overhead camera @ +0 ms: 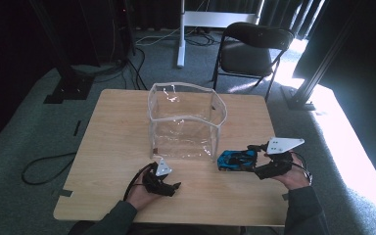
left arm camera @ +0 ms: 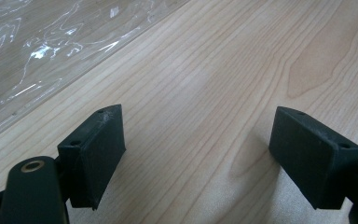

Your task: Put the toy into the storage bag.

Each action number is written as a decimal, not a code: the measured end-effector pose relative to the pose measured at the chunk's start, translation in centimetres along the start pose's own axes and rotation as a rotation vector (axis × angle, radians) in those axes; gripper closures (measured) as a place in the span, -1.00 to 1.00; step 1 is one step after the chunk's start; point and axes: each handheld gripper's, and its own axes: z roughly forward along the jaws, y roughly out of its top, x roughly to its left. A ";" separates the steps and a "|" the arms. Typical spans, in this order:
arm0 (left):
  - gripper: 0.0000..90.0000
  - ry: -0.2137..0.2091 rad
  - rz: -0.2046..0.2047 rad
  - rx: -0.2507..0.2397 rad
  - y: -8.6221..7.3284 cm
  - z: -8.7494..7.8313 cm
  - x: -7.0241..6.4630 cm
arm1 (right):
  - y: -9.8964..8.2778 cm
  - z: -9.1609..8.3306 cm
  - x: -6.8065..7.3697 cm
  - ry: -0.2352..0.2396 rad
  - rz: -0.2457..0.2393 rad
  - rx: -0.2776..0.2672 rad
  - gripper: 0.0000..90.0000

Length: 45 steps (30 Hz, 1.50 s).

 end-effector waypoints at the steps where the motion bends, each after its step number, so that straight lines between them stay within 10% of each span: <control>1: -0.59 0.000 -0.001 0.000 0.0 0.0 0.0 | 0.0 -0.3 -0.3 -0.002 0.004 -0.002 -0.45; 21: -0.59 0.003 0.002 -0.002 0.0 0.0 0.0 | 2.7 -2.9 -6.0 -0.053 0.052 -0.035 -0.45; 45: -0.59 0.003 0.002 -0.002 0.1 0.1 0.0 | 6.8 -4.2 -9.3 -0.029 0.048 -0.128 -0.45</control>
